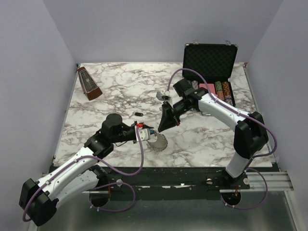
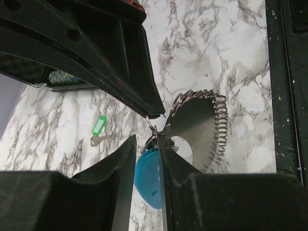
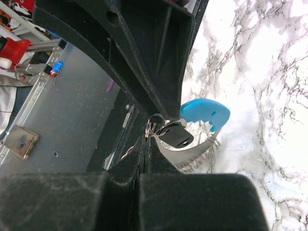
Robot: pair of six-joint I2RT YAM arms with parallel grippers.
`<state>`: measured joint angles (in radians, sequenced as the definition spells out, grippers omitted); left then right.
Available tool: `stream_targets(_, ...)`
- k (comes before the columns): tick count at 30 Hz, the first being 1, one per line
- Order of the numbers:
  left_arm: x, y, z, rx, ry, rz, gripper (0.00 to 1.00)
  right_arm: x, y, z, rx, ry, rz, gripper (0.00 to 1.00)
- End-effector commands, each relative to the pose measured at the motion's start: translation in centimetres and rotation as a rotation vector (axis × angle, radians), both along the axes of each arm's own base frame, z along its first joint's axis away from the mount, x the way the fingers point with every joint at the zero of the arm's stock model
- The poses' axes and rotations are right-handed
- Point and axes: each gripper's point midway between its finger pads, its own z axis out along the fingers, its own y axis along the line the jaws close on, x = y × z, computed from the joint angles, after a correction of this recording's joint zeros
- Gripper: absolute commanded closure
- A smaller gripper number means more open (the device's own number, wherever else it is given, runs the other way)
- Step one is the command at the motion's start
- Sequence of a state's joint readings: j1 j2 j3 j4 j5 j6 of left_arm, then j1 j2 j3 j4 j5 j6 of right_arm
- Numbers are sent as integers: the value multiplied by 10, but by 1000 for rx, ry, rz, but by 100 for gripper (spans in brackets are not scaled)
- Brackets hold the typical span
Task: Put the keys on the keyring
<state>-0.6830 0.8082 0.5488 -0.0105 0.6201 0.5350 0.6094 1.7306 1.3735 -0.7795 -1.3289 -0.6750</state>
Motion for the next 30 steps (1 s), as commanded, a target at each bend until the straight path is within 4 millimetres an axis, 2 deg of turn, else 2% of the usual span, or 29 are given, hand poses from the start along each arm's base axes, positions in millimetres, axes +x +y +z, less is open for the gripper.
stream_targets(1,-6,-4,9,-4,-12,-50,70,1,4,7,25,-4,17,99)
stream_targets(3,-6,-4,7,1,-7,-50,70,0,5,7,23,1,19,99)
stream_targets(7,-6,-6,6,9,-2,-55,77,-1,5,7,26,2,22,99)
stream_targets(16,-6,-7,5,12,4,-62,80,-1,5,7,27,12,25,99)
stream_targets(18,-6,-7,6,13,3,-67,87,-1,5,7,26,17,24,99)
stream_targets(20,-7,-7,4,19,5,-71,100,-1,6,6,26,19,26,99)
stream_targets(30,-7,-3,13,-26,-37,-33,100,6,8,-5,-27,49,-11,99)
